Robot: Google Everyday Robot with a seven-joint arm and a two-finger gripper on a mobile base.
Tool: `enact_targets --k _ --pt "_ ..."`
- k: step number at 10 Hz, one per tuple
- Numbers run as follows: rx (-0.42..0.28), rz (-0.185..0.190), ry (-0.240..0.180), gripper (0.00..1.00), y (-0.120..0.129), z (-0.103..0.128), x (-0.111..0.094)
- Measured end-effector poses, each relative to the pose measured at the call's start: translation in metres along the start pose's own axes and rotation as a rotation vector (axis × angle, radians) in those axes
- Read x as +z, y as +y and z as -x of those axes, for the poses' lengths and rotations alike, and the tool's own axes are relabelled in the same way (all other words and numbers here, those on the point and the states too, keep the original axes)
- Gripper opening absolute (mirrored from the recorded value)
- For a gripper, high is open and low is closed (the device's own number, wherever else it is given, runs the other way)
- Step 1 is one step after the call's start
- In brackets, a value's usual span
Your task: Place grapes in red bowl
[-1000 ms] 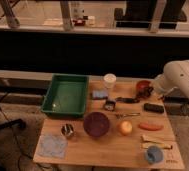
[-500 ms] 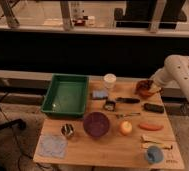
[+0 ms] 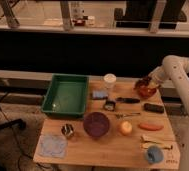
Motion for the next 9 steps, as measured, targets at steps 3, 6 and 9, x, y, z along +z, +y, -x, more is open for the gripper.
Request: enact_targets --k 3,6,9 --pt "-0.004 -0.044 0.016 0.02 0.005 -0.008 0.006" --pt "-0.015 -0.078 0.018 0.02 0.002 -0.006 0.012" --pt "-0.024 -0.1 0.012 0.02 -0.003 0.001 0.016"
